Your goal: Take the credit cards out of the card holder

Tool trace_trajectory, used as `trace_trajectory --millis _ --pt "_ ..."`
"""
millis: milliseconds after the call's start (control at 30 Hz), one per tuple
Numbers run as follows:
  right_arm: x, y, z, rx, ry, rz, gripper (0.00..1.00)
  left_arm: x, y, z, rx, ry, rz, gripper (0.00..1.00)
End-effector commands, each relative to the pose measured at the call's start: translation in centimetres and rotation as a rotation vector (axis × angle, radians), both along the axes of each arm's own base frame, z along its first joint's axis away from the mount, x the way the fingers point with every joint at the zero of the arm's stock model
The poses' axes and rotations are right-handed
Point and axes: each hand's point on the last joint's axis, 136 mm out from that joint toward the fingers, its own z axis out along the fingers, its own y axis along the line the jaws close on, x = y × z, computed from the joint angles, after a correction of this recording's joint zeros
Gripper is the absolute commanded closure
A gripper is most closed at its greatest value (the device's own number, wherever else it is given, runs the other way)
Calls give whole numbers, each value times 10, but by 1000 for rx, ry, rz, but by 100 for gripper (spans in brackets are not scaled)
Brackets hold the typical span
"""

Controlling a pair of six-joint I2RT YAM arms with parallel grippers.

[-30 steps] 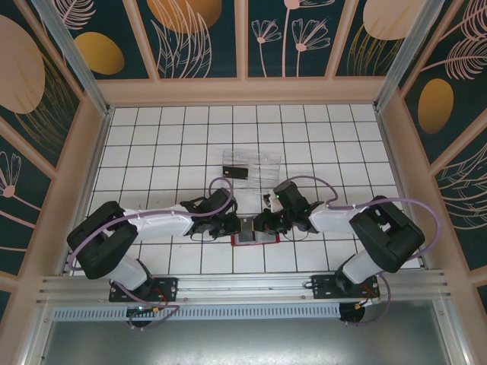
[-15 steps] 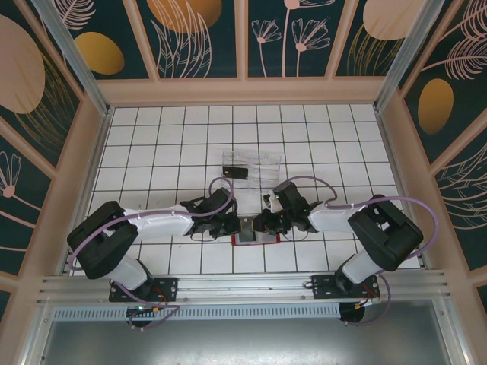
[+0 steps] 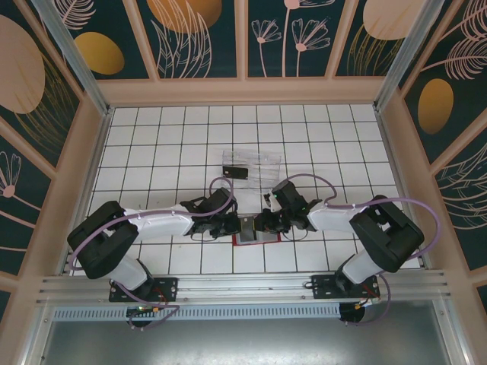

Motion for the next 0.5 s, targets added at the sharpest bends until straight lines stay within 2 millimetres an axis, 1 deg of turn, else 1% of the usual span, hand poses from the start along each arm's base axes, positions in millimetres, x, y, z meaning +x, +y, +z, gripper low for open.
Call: trace_trajectory --millis 0,133,333,467 --pt "0 -14 -9 -87 -12 -15 79 -8 10 -14 45 48 3 86" --pt "0 -13 -8 -83 -13 -15 79 -8 9 -14 40 47 4 86" --pt "-8 7 0 35 24 33 81 -8 8 -13 36 45 0 86" --pt "-9 11 4 65 25 30 84 -8 8 -14 35 49 0 86"
